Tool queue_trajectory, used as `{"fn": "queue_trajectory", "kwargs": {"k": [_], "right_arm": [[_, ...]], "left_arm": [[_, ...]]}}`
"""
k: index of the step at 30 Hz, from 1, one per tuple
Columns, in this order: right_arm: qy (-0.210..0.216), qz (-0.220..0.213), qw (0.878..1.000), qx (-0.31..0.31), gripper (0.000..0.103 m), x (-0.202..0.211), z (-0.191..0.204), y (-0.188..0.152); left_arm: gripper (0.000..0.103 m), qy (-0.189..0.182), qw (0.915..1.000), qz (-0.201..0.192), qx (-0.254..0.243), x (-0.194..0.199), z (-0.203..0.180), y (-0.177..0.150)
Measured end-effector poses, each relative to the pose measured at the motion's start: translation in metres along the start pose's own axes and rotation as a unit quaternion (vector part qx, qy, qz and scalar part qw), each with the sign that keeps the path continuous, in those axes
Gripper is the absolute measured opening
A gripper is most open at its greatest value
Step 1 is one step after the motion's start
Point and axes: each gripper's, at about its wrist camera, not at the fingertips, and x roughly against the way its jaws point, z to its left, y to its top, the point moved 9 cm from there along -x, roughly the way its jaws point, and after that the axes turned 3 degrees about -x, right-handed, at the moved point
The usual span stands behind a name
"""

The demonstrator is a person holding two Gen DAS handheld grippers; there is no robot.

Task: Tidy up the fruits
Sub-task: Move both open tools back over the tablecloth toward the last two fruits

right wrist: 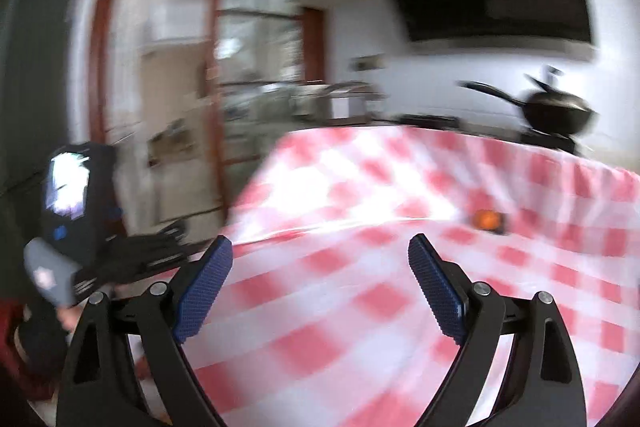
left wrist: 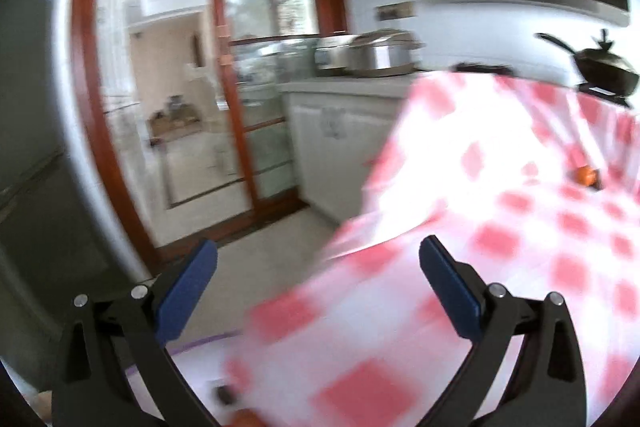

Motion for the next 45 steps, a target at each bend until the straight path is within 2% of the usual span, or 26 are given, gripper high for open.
{"fn": "queue_trajectory", "kwargs": {"k": [4, 8, 11, 13, 17, 22, 25, 29, 33, 36, 40, 45], "right_arm": [[-0.104, 0.014, 0.990, -0.089, 0.087, -0.031, -0.109, 0.008], [-0.155, 0.000, 0.972, -0.176, 0.087, -0.035, -0.188, -0.002], [-0.176, -0.004, 0.960, -0.219, 0.087, -0.030, -0.218, -0.026], [-0.180, 0.011, 0.954, -0.238, 0.087, -0.035, -0.230, -0.040], [-0.172, 0.029, 0.950, -0.257, 0.087, -0.040, -0.238, -0.052], [-0.165, 0.034, 0.952, -0.256, 0.087, -0.042, -0.234, -0.055], [-0.167, 0.028, 0.950, -0.264, 0.087, -0.039, -0.236, -0.056], [-0.165, 0.032, 0.947, -0.274, 0.087, -0.038, -0.236, -0.060], [-0.165, 0.041, 0.942, -0.288, 0.087, -0.038, -0.238, -0.067], [-0.169, 0.041, 0.940, -0.293, 0.087, -0.041, -0.240, -0.066], [-0.195, 0.055, 0.942, -0.268, 0.087, -0.063, -0.248, -0.059], [-0.231, 0.092, 0.940, -0.234, 0.086, -0.124, -0.273, -0.042]], "left_arm": [[0.101, -0.055, 0.9978, 0.023, -0.030, -0.028, -0.098, 0.020], [0.101, -0.105, 0.9916, 0.067, -0.034, -0.051, -0.183, 0.022], [0.101, -0.122, 0.9881, 0.089, -0.031, -0.063, -0.222, 0.021], [0.101, -0.130, 0.9859, 0.104, -0.021, -0.078, -0.248, 0.023], [0.101, -0.137, 0.9812, 0.136, -0.012, -0.108, -0.285, 0.025], [0.101, -0.136, 0.9777, 0.157, 0.030, -0.142, -0.306, 0.036], [0.101, -0.156, 0.9726, 0.160, 0.063, -0.156, -0.312, 0.042], [0.101, -0.206, 0.9663, 0.143, 0.059, -0.153, -0.318, 0.042], [0.101, -0.221, 0.9642, 0.126, 0.074, -0.149, -0.306, 0.044], [0.101, -0.217, 0.9642, 0.120, 0.093, -0.153, -0.298, 0.047], [0.101, -0.206, 0.9662, 0.123, 0.094, -0.157, -0.294, 0.047], [0.101, -0.205, 0.9660, 0.126, 0.094, -0.159, -0.291, 0.046]]}}
